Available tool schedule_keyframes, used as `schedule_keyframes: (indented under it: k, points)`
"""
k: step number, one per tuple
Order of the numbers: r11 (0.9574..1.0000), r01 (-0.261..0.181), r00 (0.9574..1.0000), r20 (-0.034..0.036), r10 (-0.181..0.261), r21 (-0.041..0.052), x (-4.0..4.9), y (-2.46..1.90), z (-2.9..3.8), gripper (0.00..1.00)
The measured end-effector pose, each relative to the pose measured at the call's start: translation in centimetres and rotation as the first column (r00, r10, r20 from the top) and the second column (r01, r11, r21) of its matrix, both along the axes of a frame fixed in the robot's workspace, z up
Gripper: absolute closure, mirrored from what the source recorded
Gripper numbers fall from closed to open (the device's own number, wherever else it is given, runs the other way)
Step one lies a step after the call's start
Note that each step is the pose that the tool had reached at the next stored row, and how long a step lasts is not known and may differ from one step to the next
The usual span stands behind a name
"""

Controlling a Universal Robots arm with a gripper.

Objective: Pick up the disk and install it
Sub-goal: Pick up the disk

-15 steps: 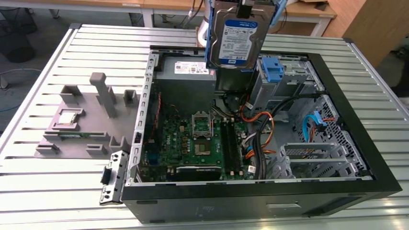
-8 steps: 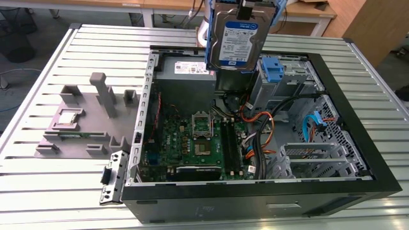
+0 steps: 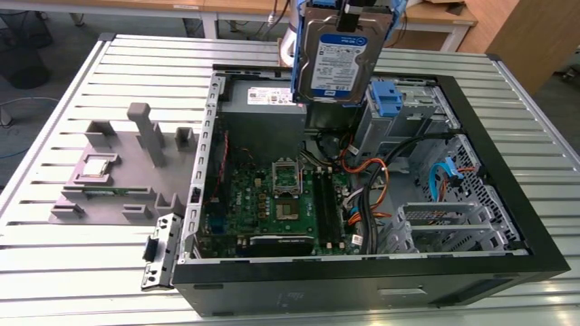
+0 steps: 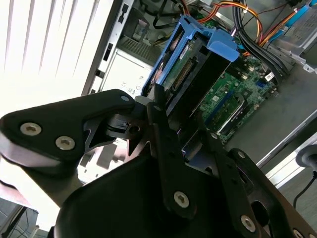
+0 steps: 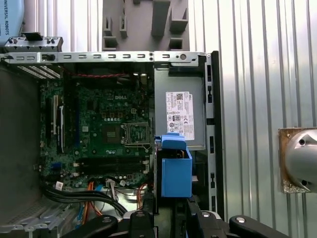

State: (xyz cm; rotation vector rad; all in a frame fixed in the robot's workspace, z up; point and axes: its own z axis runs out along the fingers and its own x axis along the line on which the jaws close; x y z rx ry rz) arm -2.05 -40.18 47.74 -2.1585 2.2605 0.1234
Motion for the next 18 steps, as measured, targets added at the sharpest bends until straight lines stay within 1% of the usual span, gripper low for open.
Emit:
schedule_keyframes:
  k: [18]
  points:
    - [1.0, 0.0, 1.0, 0.0002, 0.0, 0.006, 0.0, -1.65, -0.16, 0.65]
